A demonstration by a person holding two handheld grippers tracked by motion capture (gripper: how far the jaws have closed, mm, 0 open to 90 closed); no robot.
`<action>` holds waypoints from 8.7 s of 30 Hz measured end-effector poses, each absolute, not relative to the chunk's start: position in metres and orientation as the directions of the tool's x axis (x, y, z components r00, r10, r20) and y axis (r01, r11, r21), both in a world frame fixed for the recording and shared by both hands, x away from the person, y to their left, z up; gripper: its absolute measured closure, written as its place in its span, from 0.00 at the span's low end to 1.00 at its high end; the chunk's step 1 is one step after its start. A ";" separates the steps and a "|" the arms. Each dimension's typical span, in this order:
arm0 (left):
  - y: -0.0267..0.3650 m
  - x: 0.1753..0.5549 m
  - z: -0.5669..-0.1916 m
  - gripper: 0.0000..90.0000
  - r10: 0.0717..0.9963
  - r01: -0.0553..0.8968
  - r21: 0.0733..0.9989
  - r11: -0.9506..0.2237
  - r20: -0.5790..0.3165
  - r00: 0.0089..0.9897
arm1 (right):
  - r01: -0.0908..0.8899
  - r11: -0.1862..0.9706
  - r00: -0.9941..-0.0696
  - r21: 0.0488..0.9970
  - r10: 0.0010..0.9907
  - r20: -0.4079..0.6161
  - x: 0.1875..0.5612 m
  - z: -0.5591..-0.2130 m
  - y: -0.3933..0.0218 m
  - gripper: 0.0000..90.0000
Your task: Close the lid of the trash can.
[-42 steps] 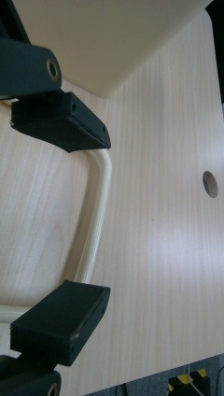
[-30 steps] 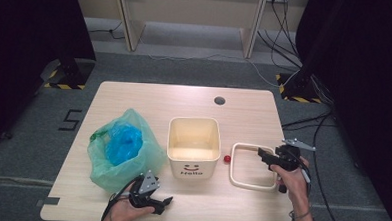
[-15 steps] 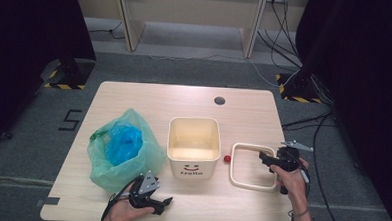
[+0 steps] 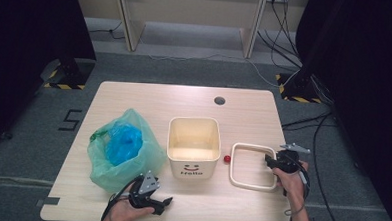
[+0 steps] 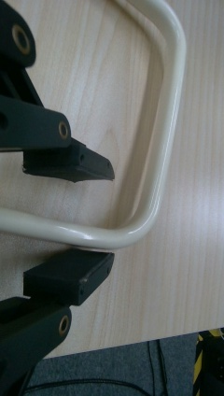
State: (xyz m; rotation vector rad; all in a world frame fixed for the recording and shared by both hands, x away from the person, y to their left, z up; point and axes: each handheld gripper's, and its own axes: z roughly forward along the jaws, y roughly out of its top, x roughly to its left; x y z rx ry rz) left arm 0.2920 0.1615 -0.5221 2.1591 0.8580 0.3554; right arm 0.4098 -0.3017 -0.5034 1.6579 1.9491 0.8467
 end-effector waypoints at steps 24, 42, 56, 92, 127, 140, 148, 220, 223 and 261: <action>0.161 0.292 -0.522 0.16 0.680 0.464 0.748 -0.475 -0.022 0.733 | 0.603 0.046 -0.215 0.796 0.971 0.107 0.403 -0.474 -0.313 0.86; 0.161 0.290 -0.519 0.18 0.694 0.452 0.769 -0.452 -0.015 0.720 | 0.519 -0.032 -0.270 0.854 0.942 0.199 0.401 -0.429 -0.315 0.86; 0.157 0.285 -0.513 0.18 0.699 0.416 0.809 -0.415 -0.008 0.715 | 0.447 -0.071 -0.317 0.892 0.919 0.233 0.410 -0.385 -0.310 0.86; 0.148 0.285 -0.450 0.19 0.735 0.152 0.936 -0.317 0.141 0.664 | 0.473 0.075 -0.587 0.878 0.769 0.251 0.452 -0.338 -0.155 0.86; 0.123 0.297 -0.437 0.18 0.771 0.111 0.951 -0.290 0.164 0.615 | 0.587 0.114 -0.559 0.802 0.773 0.300 0.471 -0.363 -0.120 0.86; 0.120 0.302 -0.434 0.19 0.791 0.125 0.956 -0.267 0.144 0.595 | 0.613 0.108 -0.533 0.783 0.787 0.309 0.468 -0.369 -0.123 0.82; 0.122 0.305 -0.431 0.18 0.790 0.148 0.957 -0.250 0.113 0.603 | 0.596 0.139 -0.535 0.791 0.803 0.262 0.460 -0.371 -0.127 0.81; 0.148 0.301 -0.444 0.23 0.784 0.245 0.956 -0.161 -0.027 0.621 | 0.592 0.076 -0.530 0.802 0.786 0.317 0.434 -0.391 -0.154 0.35; 0.150 0.297 -0.452 0.22 0.781 0.260 0.952 -0.164 -0.036 0.623 | 0.583 0.067 -0.533 0.809 0.784 0.319 0.432 -0.388 -0.157 0.34; 0.150 0.282 -0.497 0.22 0.756 0.335 0.910 -0.244 -0.038 0.653 | 0.580 -0.016 -0.504 0.814 0.778 0.374 0.387 -0.411 -0.190 0.30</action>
